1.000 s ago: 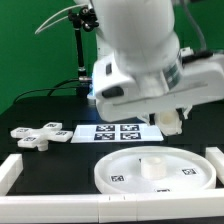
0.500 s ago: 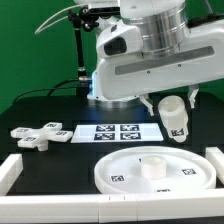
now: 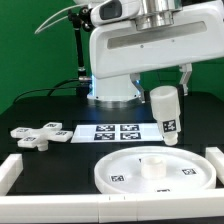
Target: Assemble round table
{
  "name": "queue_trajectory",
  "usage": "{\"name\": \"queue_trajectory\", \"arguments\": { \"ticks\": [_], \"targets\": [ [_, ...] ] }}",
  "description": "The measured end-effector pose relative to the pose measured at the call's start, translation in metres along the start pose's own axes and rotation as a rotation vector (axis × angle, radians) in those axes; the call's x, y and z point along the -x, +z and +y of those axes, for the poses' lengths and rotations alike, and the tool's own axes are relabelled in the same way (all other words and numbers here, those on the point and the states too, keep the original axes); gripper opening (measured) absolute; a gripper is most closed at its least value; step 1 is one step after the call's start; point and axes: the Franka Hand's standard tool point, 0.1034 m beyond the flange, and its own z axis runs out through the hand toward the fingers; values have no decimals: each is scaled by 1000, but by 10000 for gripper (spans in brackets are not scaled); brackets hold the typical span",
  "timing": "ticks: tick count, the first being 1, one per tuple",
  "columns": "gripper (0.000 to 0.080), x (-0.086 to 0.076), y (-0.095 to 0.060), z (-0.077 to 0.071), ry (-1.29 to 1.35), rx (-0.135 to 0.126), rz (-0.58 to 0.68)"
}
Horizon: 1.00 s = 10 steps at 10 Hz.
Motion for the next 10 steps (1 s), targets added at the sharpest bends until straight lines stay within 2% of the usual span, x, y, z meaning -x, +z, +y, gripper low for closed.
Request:
{"name": "queue_trajectory", "arguments": {
  "ticks": [2, 5, 7, 10],
  "targets": [
    [410, -1, 2, 3, 3, 16, 86],
    [410, 0, 2, 13, -169, 50, 73],
    [410, 6, 3, 24, -199, 53, 43],
    [410, 7, 4, 23, -198, 52, 41]
  ]
}}
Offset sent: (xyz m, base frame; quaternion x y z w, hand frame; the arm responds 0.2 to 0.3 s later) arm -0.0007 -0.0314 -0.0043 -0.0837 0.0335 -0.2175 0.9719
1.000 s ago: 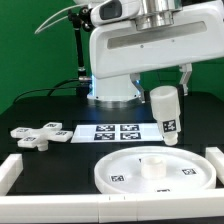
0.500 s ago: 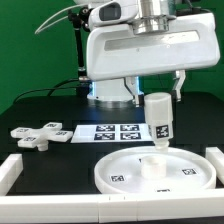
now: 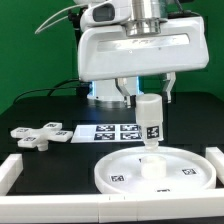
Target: Assemble round table
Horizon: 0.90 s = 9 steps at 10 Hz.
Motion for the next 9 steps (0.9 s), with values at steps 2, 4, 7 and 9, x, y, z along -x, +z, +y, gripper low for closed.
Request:
{"name": "queue_trajectory", "arguments": {
  "ticks": [2, 4, 7, 9],
  "targets": [
    [410, -2, 7, -8, -121, 23, 27],
    [410, -1, 11, -16, -152, 23, 28],
    [410, 4, 16, -12, -141, 23, 25],
    [410, 8, 18, -11, -140, 23, 20]
  ]
}}
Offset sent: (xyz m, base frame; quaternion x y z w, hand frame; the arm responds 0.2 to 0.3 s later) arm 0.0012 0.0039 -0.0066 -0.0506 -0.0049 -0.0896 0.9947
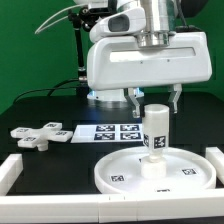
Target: Assemble round table
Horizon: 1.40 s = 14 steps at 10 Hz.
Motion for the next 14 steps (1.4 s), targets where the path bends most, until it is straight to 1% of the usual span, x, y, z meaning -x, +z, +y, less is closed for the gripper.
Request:
{"name": "queue_trajectory", "arguments": {
  "ticks": [1, 3, 6, 12, 14],
  "targets": [
    [410, 1, 0, 2, 3, 1, -2],
    [410, 3, 2, 2, 3, 0, -5],
    [410, 8, 8, 0, 3, -5, -16],
    [410, 3, 11, 1, -4, 8, 21],
    [410, 3, 11, 1, -5, 7, 20]
  ]
}}
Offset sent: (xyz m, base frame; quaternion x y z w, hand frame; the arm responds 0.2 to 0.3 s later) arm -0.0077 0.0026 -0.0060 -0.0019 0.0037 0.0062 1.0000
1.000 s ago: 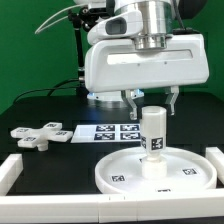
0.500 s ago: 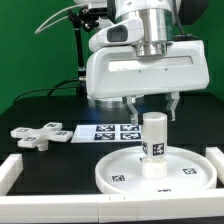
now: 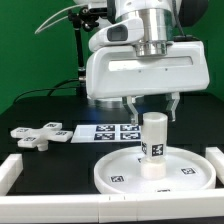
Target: Assemble round table
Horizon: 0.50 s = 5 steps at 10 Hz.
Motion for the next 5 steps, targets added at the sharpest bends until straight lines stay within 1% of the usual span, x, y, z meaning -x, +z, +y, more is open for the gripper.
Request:
{"name": "queue_trajectory", "arguments": {
  "ticks": [1, 2, 3, 5],
  "targets": [
    [579, 0, 0, 0, 0, 0, -1],
    [627, -6, -4, 0, -3, -7, -13],
    [627, -10, -8, 2, -5, -9, -19],
    [648, -9, -14, 11, 1, -9, -32]
  ]
}}
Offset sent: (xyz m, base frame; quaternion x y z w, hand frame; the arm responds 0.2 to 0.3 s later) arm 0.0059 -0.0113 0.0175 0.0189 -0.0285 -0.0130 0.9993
